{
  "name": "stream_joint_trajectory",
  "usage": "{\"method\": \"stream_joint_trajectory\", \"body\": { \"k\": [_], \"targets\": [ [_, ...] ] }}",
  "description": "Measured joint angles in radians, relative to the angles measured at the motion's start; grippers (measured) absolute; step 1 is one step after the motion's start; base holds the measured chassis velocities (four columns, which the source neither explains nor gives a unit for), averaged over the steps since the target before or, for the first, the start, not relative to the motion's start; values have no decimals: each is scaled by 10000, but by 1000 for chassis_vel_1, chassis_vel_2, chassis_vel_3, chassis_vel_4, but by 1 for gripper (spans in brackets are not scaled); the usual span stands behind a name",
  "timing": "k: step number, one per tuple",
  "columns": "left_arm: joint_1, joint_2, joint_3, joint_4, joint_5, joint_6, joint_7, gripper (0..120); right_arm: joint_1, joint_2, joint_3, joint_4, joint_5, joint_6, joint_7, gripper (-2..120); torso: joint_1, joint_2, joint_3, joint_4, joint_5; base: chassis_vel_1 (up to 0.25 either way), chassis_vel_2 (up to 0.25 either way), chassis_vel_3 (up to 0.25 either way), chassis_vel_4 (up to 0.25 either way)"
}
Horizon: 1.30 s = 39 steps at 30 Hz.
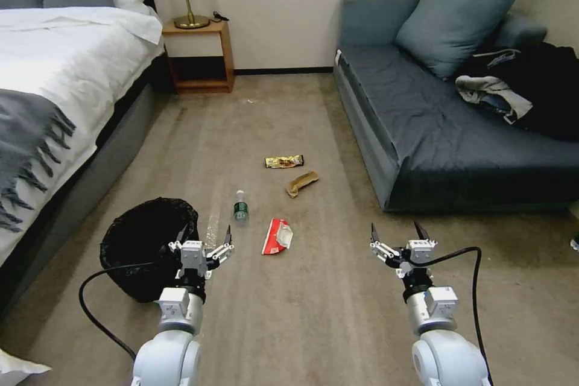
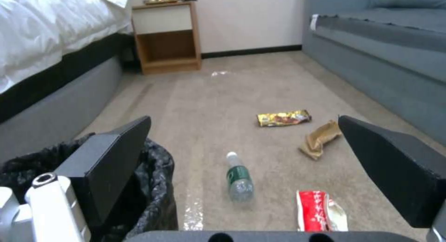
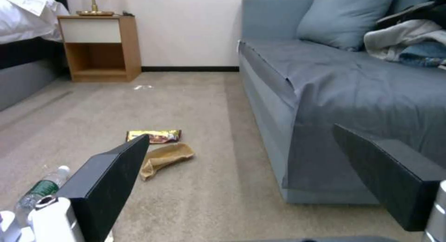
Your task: Pick up the trash bin, then pick up the garbage on the floor and place it into the trash bin.
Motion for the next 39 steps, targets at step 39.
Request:
{"method": "stream_joint_trajectory", "body": {
  "k": [39],
  "targets": [
    [788, 1625, -1533, -3672, -2539, -2821, -60, 100, -2320, -66, 893, 3666, 750, 2934, -482, 100, 0, 0, -1, 0, -2, 0, 0, 0, 0]
  ]
}}
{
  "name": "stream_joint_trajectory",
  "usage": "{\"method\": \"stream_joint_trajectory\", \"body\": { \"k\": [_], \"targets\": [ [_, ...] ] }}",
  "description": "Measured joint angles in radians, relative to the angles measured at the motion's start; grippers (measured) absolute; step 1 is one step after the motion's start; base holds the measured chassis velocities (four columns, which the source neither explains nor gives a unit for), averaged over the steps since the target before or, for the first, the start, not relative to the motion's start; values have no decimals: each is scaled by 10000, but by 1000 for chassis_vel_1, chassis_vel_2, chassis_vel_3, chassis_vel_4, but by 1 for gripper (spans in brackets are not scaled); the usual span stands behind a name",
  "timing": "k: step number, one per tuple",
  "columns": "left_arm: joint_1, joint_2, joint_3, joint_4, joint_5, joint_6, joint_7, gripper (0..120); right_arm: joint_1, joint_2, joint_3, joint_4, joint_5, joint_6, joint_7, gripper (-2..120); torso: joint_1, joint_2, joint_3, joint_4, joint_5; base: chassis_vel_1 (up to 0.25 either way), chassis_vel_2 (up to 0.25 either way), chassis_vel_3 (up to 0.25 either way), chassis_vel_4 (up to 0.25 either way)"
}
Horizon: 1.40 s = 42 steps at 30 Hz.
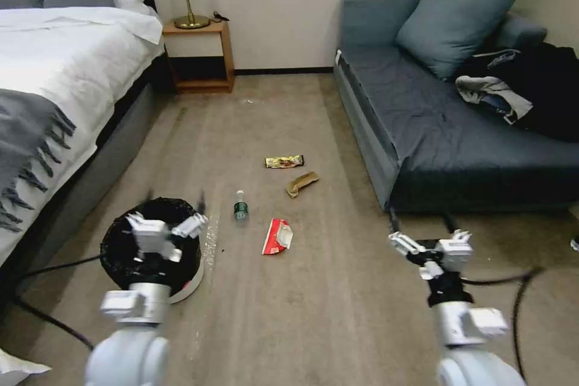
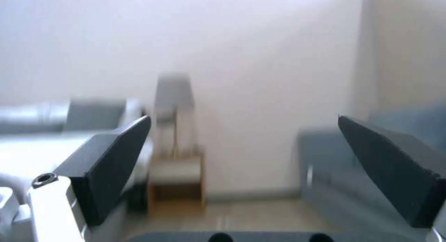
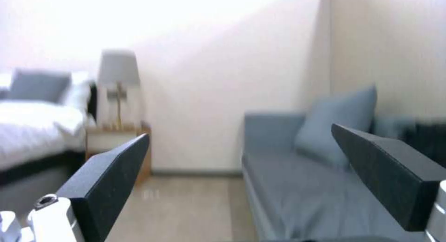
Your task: Pick up the trash bin, then pick up the garbage on the floor and place it into the trash bin.
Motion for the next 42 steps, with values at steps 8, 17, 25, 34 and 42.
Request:
{"method": "stream_joint_trajectory", "body": {
  "k": [8, 17, 25, 34, 42],
  "targets": [
    [494, 608, -597, -959, -1202, -1021, 439, 100, -791, -312, 352, 864, 625, 1285, -1139, 100, 0, 0, -1, -1, 2, 0, 0, 0, 0],
    [695, 687, -695, -741, -1213, -926, 594, 100, -761, -686, 520, 644, 767, 1291, -1173, 100, 0, 0, 1, 0, 1, 0, 0, 0, 0],
    [791, 1035, -931, -713, -1532, -598, 241, 100, -569, -1145, 694, 289, 826, 1113, -1215, 100, 0, -2, 0, 0, 2, 0, 0, 0, 0],
    [636, 1885, -1407, -518, -2915, 1121, -1154, 100, -175, -1540, 297, -306, 973, 639, -1223, 100, 0, -2, 1, 0, 1, 0, 0, 0, 0],
    [349, 2673, -1596, 344, -4166, 2307, -2501, 100, 55, -1853, 3, -735, 1000, 402, -1278, 100, 0, -2, 1, 1, 0, 0, 0, 0, 0]
  ]
}}
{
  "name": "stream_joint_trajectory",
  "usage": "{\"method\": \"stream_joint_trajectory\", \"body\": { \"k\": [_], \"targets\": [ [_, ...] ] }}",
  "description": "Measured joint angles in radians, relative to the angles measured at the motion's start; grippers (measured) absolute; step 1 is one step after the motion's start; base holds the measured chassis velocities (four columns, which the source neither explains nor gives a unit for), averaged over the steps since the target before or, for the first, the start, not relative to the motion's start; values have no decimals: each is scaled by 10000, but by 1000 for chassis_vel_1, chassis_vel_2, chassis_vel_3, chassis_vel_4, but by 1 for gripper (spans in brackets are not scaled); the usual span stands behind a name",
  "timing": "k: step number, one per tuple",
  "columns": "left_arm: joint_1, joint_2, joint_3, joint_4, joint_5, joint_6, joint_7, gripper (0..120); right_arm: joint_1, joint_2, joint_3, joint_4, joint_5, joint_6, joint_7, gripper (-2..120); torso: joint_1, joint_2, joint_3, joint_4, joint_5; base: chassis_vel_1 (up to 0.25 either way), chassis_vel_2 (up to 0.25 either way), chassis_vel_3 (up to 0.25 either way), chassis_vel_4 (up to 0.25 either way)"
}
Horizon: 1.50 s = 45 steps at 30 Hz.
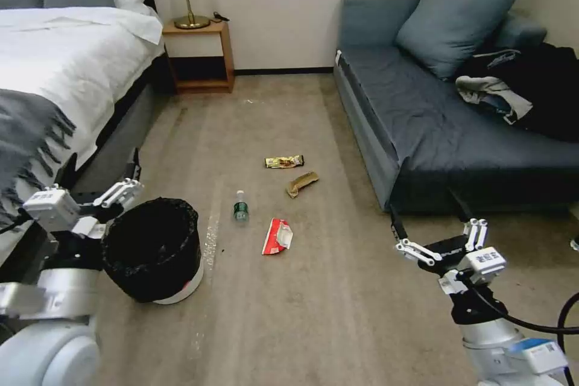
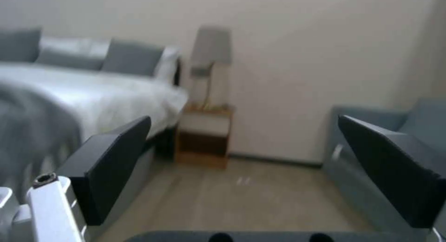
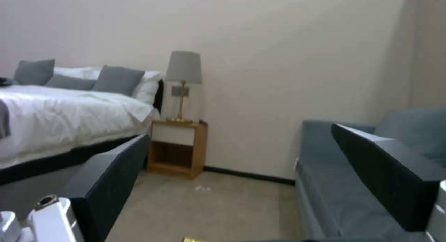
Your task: Pick up the trash bin, then pick up the garbage on the floor and place it into the trash bin.
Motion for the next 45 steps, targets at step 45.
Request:
{"method": "stream_joint_trajectory", "body": {
  "k": [45],
  "targets": [
    [-2784, 3413, 216, 5703, -6261, 6400, -2484, 100, 1867, -655, -1614, -2675, -674, 81, -1, 100, 0, 1, 0, 0, 2, 0, 0, 0, 0]
  ]
}}
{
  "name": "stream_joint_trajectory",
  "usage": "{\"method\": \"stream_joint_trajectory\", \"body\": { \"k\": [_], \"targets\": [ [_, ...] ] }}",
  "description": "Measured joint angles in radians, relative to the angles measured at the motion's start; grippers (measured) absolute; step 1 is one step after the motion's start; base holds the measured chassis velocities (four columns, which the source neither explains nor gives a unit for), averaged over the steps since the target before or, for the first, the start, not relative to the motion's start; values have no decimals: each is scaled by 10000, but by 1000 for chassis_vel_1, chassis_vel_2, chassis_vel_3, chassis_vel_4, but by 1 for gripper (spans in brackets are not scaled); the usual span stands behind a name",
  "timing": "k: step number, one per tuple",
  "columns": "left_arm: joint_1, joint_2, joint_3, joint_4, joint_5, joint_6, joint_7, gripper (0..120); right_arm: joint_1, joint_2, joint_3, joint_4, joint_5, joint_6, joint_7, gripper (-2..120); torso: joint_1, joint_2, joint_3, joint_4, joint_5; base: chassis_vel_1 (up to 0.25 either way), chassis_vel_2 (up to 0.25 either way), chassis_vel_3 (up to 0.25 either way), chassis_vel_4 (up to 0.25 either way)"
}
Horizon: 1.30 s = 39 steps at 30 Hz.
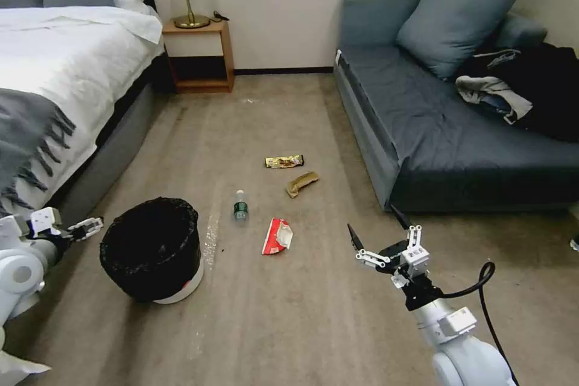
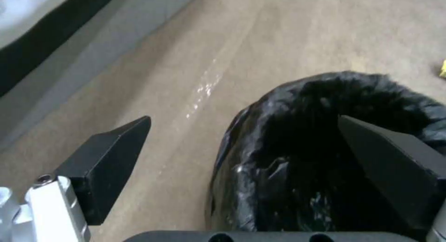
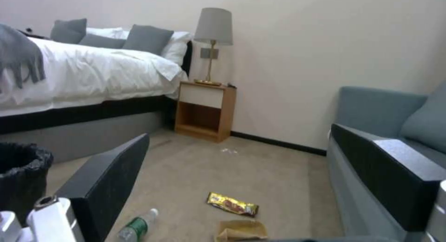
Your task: Pick up the trash bin, then pick up the garbage on the floor and place it into the trash bin.
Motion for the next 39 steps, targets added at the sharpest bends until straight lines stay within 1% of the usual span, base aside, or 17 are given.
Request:
{"method": "stream_joint_trajectory", "body": {
  "k": [2, 8, 10, 16, 21, 25, 26, 27, 28, 29, 32, 33, 34, 35, 37, 38, 39],
  "targets": [
    [-154, -71, 72, 125, -169, 217, -331, 100, 0, 13, -9, -52, -15, 18, 0, 100, 0, 0, 0, -1, 0, 0, 0, 0, 0],
    [-284, -153, 203, 304, -474, 505, -555, 100, -10, 15, -35, -167, -71, 107, -9, 100, 0, 0, 0, 0, 2, 0, 0, 0, 0],
    [-446, -296, 435, 521, -591, 627, -635, 100, 0, 36, -65, -200, -107, 114, -9, 100, 0, 0, 0, -1, 1, 0, 0, 0, 0],
    [-726, -463, 699, 846, -979, 727, -766, 100, 63, 51, -82, -291, -123, 117, -9, 100, 0, 0, 0, 0, 1, 0, 0, 0, 0],
    [-958, -533, 911, 1098, -1115, 733, -855, 100, 62, 69, -84, -355, -133, 146, -9, 100, 0, 0, 0, -1, 1, 0, 0, 0, 0],
    [-1148, -606, 1086, 1295, -1179, 733, -961, 95, 88, 74, -82, -409, -135, 162, 0, 100, 0, 0, 0, 0, 1, 0, 0, 0, 0],
    [-1229, -642, 1150, 1375, -1207, 729, -991, 93, 104, 69, -75, -427, -134, 165, 4, 100, 0, 0, 0, -1, 1, 0, 0, 0, 0],
    [-1318, -687, 1199, 1450, -1218, 720, -1030, 87, 122, 56, -60, -450, -129, 170, 9, 100, 0, 0, 0, 0, 0, 0, 0, 0, 0],
    [-1365, -717, 1231, 1488, -1224, 713, -1044, 84, 132, 46, -47, -471, -125, 173, 12, 100, 0, 0, 0, -1, 1, 0, 0, 0, 0],
    [-1365, -717, 1231, 1488, -1224, 713, -1044, 84, 132, 46, -47, -471, -125, 173, 12, 100, 0, 0, 0, -1, 1, 0, 0, 0, 0],
    [-1473, -814, 1360, 1578, -1217, 668, -1061, 69, 160, 10, -19, -546, -107, 199, 34, 100, 0, 0, 0, -1, 0, 0, 0, 0, 0],
    [-1473, -814, 1360, 1578, -1217, 668, -1061, 69, 160, 10, -19, -546, -107, 199, 34, 100, 0, 0, 0, -1, 0, 0, 0, 0, 0],
    [-1490, -830, 1383, 1586, -1210, 660, -1062, 66, 166, 3, -17, -561, -104, 207, 44, 100, 0, 0, 0, -1, 0, 0, 0, 0, 0],
    [-1513, -856, 1419, 1596, -1190, 654, -1063, 59, 177, -6, -16, -580, -99, 213, 66, 100, 0, 0, 0, -1, 0, 0, 0, 0, 0],
    [-1566, -891, 1484, 1613, -1133, 641, -1076, 50, 208, -19, -19, -608, -83, 214, 92, 100, 0, 0, 0, -1, 0, 0, 0, 0, 0],
    [-1566, -891, 1484, 1613, -1133, 641, -1076, 50, 208, -19, -19, -608, -83, 214, 92, 100, 0, 0, 0, -1, 0, 0, 0, 0, 0],
    [-1593, -905, 1507, 1625, -1123, 635, -1096, 46, 226, -23, -28, -619, -79, 214, 101, 100, 0, 0, 0, -1, 0, 0, 0, 0, 0]
  ]
}}
